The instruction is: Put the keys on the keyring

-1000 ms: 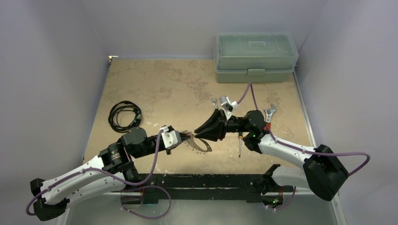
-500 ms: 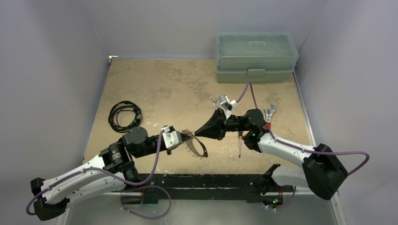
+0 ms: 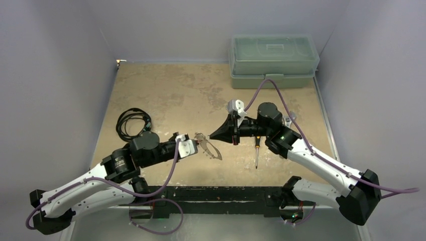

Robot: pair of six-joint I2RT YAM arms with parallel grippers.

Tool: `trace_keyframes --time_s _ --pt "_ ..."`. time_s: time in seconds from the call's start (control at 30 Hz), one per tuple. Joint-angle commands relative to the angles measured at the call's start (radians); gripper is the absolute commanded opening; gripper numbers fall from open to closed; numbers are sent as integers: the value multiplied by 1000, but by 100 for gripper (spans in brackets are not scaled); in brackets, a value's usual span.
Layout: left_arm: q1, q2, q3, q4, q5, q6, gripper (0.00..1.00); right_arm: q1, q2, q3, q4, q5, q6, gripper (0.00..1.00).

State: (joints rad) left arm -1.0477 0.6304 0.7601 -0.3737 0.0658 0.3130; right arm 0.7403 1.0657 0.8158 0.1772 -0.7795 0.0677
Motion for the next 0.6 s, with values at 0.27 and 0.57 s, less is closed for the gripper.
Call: trace_keyframes --time_s 0.27,0.57 --pt "-3 66 125 -160 -144 146 0 65 16 147 -447 339 -241 0" --pt "-3 126 73 -66 -178 62 0 68 -30 74 -345 470 -141 0"
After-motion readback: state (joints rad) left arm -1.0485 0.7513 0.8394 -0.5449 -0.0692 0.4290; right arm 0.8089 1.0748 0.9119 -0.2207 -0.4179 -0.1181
